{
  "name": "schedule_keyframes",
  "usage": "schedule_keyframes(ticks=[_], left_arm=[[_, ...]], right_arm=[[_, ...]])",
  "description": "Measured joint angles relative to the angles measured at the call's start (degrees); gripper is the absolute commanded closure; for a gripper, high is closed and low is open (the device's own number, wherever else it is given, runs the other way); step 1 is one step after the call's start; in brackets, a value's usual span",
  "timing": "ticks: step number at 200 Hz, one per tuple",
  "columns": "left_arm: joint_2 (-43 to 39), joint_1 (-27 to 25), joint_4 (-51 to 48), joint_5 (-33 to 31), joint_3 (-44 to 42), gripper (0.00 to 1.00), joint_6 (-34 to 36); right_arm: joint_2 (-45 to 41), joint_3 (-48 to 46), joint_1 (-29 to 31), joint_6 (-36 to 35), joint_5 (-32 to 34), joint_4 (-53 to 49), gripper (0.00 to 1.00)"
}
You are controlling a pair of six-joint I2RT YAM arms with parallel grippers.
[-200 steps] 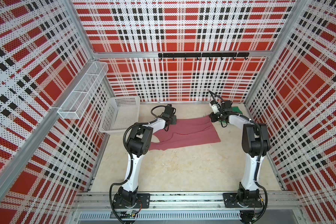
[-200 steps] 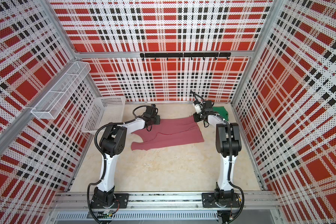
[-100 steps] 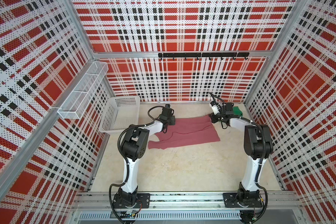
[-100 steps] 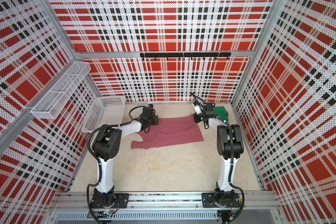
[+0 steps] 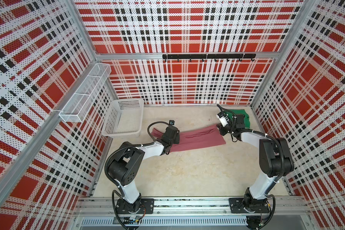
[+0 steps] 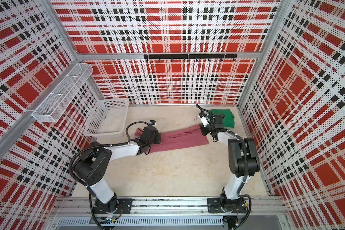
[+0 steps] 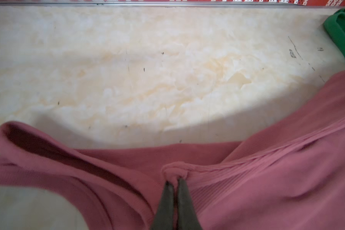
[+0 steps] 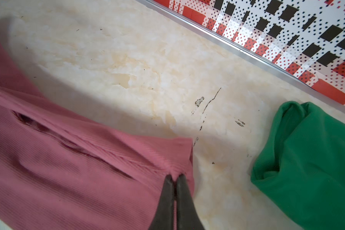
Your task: Fold and stack the tank tops
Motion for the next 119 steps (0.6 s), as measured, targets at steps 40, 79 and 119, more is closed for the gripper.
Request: schedule_keyframes(ticks=[40, 79, 119], left_arm=[[-3.9, -7.1, 5.1, -6.3, -11.0, 0.6, -8.7], [-7.8, -7.3, 4.4, -10.6, -15.0, 0.32, -14.8], [-15.1, -4.5, 1.1, -11.0, -9.7, 0.38, -16.0]], right_arm=[[-10.1, -12.8, 0.0, 1.4, 1.9, 4.4, 0.84], [-17.6, -19.3, -0.7, 4.0, 5.3, 5.6, 0.39], [-18.5, -10.7, -0.7, 14.1, 7.7, -5.1, 0.42]])
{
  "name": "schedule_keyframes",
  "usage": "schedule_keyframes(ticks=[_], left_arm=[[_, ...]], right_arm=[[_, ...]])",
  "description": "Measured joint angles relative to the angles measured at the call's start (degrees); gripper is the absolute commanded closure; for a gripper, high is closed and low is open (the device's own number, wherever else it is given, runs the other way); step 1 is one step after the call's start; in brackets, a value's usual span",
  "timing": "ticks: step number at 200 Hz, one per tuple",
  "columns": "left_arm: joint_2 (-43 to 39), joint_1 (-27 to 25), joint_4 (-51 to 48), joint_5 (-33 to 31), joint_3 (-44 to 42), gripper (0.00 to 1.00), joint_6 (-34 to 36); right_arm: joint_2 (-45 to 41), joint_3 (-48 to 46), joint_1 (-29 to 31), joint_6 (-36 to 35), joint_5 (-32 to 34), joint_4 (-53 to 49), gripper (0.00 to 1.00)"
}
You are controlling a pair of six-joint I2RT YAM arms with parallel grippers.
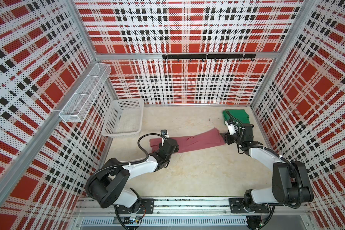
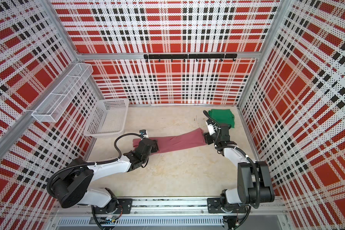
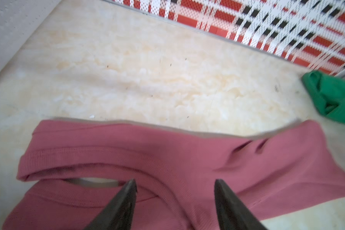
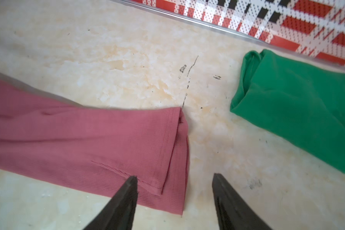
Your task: Fold and stack the tank tops
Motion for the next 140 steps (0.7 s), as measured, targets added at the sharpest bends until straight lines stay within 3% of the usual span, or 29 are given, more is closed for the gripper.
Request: schedule_keyframes(ticks=[40, 83, 110, 140], left_arm=[[6.0, 2.3, 1.9, 5.6, 6.2, 0.41, -1.9], [17.0, 2.3, 2.8, 11.1, 8.0, 0.4, -4.7], [20.4, 6.6, 4.9, 14.6, 6.4, 0.4, -6.5], [23.2, 10.5, 8.9, 18.2, 8.3, 0.38, -6.6]], right_arm=[[4.8, 7.6, 3.8, 12.7, 3.9, -4.2, 0.51], [17.8, 11.6, 9.8, 20.8, 4.5, -6.7, 0.55], [23.4, 12.8, 9.0, 23.6, 5.9, -8.2, 0.57], [23.8, 12.0, 7.0, 25.5, 5.8, -7.7, 0.59]])
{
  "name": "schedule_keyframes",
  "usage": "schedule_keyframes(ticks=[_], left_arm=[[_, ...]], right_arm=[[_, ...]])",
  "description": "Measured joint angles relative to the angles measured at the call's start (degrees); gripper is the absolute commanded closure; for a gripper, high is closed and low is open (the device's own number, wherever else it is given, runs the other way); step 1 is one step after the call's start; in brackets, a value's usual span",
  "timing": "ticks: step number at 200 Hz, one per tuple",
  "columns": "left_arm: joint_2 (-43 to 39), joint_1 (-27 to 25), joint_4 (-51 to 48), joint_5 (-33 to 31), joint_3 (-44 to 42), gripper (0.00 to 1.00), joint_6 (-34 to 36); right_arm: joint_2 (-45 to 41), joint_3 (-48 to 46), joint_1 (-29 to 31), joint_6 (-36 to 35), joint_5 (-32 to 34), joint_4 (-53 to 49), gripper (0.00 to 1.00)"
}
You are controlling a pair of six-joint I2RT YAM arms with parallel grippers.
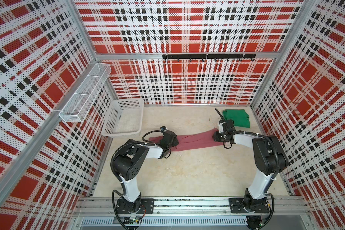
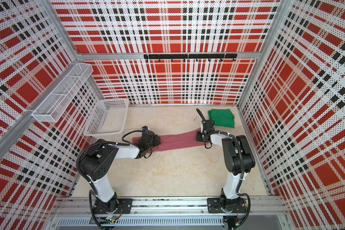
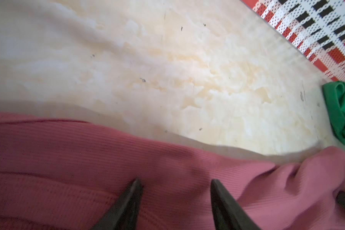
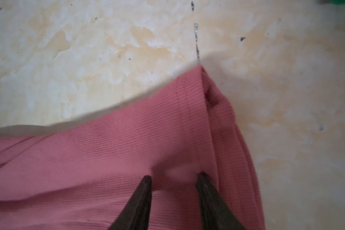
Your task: Fold and stack the tank tops
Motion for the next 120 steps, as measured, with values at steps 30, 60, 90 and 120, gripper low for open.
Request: schedule_keyframes(ticks=[30, 60, 90, 120], left_arm=[[6.3, 2.0, -0.7, 3.8, 8.4, 0.35, 2.3], [12.6, 3.2, -3.7, 7.7, 18.4, 0.34, 6.3], [17.4, 4.2, -8.1, 11.6, 26.9, 0.34, 10.8], [21.8, 4.8, -13.0, 16.1, 35.3, 0.33, 16.0]], right_arm=[[-3.7, -4.7, 0.0, 2.5, -0.8, 0.6, 0.63], [-8.2, -8.9, 1.8, 4.3, -1.0, -2.2, 0.64], [-12.4, -12.3, 8.3, 5.8, 0.3, -6.8, 0.66], [-16.5, -16.8, 19.8, 10.9, 0.9, -7.4, 0.66]])
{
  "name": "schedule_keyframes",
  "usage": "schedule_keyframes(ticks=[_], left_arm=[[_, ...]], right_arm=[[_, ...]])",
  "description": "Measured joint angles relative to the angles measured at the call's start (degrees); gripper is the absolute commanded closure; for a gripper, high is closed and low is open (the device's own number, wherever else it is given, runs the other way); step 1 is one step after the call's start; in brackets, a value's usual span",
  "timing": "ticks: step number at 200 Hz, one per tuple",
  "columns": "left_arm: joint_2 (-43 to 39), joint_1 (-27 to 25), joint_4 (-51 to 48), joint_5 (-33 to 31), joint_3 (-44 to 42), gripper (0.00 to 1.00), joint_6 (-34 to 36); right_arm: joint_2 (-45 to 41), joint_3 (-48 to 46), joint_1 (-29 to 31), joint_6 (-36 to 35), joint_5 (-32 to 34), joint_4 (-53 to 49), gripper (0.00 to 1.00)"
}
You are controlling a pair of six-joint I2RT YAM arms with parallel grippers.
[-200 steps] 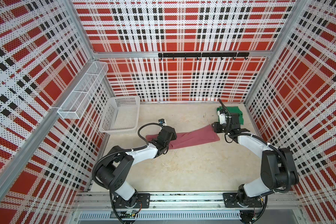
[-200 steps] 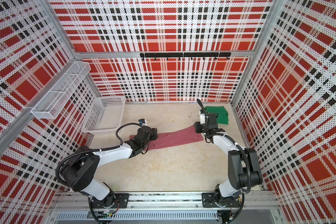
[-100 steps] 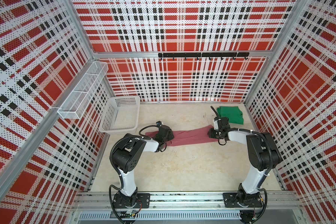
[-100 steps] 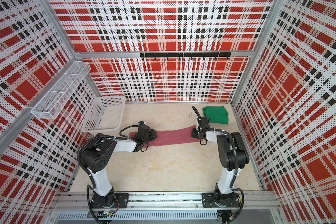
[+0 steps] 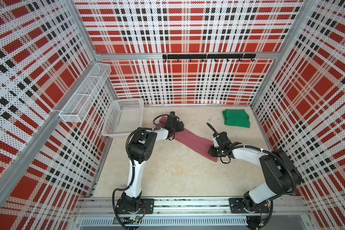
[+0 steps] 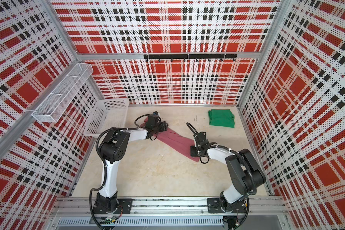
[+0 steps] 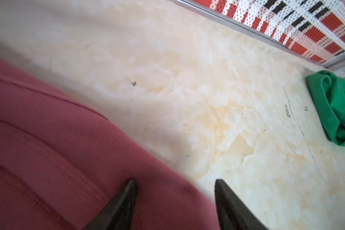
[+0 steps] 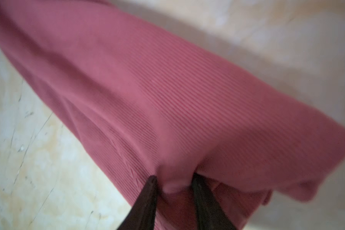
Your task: Fold and stack the tank tops
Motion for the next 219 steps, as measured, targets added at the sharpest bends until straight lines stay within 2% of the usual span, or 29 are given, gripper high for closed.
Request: schedule_keyframes(ticks=[13, 36, 59, 84, 95, 129, 146, 160, 169, 187, 219], left_arm=[[1.6, 0.2, -2.1, 1.9, 3.1, 0.32, 2.8], [3.3, 0.1, -4.5, 5.1, 6.6, 0.29, 7.5], [3.6, -0.3, -6.6, 8.0, 7.9, 0.22, 11.4], [3.6, -0.3, -8.3, 11.1, 8.9, 0.07, 14.7], [3.3, -0.3, -9.0, 12.5, 9.1, 0.05, 15.9], [0.2, -0.3, -13.1, 14.6, 8.8, 0.04, 17.1], [-3.2, 0.2, -13.6, 13.7, 7.5, 0.13, 16.0], [-6.1, 0.7, -13.3, 12.2, 6.0, 0.28, 14.0], [-7.4, 1.3, -12.7, 11.2, 4.9, 0.33, 12.6], [-7.3, 1.9, -11.5, 9.5, 3.5, 0.38, 10.3], [-2.8, 2.5, -11.4, 7.1, 1.5, 0.39, 6.9]], right_arm=[[-1.2, -1.5, 6.8, 3.5, 0.0, 0.9, 0.64], [-2.3, -2.1, 21.3, 10.7, -0.9, 2.2, 0.54], [-4.7, -1.8, 27.5, 14.5, -1.0, -1.2, 0.49], [-8.7, -0.3, 26.1, 14.4, 3.0, -6.3, 0.48], [-10.1, 1.3, 24.2, 13.1, 4.6, -6.8, 0.51], [-11.5, 3.5, 14.6, 7.9, 6.4, -4.8, 0.78], [-9.7, 4.1, 10.6, 5.8, 6.4, -4.4, 0.92], [-6.6, 5.8, 9.6, 3.1, 6.1, -4.7, 0.95], [-4.4, 6.8, 9.6, 1.4, 5.4, -4.3, 0.95], [-1.5, 7.6, 9.6, -0.3, 3.9, -3.3, 0.95], [2.9, 7.0, 9.6, -1.5, 2.1, -1.8, 0.94]])
